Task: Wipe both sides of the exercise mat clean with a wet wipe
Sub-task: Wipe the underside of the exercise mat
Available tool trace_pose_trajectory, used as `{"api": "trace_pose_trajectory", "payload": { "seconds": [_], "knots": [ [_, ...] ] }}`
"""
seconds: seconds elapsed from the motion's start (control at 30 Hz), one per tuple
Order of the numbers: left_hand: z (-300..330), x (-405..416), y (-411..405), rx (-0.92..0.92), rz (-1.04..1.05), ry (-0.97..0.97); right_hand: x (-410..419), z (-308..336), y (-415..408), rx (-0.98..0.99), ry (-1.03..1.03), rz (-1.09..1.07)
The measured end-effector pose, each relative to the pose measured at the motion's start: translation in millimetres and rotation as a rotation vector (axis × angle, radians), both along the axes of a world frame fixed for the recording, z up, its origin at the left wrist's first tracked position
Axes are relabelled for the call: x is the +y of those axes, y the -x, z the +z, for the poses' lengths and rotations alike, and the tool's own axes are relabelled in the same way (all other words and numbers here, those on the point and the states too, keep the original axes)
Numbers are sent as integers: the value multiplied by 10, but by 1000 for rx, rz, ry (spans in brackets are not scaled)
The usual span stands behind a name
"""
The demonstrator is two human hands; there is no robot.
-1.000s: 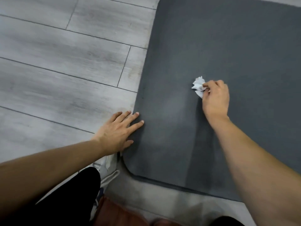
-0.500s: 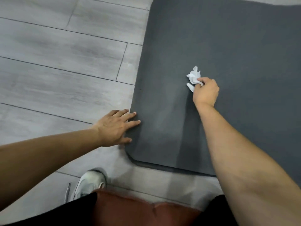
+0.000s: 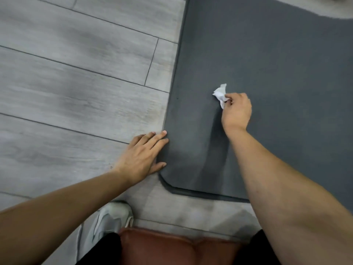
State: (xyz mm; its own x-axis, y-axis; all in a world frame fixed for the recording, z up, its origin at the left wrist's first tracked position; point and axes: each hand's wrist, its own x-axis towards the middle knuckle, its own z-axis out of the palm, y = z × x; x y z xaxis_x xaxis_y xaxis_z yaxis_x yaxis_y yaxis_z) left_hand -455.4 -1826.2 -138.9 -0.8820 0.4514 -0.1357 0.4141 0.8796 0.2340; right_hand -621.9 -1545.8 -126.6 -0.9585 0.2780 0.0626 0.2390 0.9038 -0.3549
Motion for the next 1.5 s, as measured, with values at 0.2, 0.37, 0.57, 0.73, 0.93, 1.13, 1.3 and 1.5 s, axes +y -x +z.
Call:
{"api": "trace_pose_trajectory", "payload": {
  "seconds": [0.2,0.37,0.57,0.73,0.93,1.13,1.3,1.5],
  "knots": [
    [1,11,-68,-24,85,-42,-1108,40,-792,-32,111,670],
    [-13,3,-89,-41,104,-29,-763,26,8,105,-119,836],
    [52,2,-74,-31,123,13,-979,31,-146,20,95,457],
    [41,6,-119,24,184,17,-852,51,-1122,-10,175,918],
    [57,34,-136,22,187,3,378,-13,-617,143,-42,339],
    [75,48,-106,-40,167,24,-96,3,-608,167,162,-85],
    [73,44,-113,26,128,31,-963,73,-1134,43,192,634],
    [41,93,-157,70,-67,-47,546,67,-520,27,-127,335]
  ]
}}
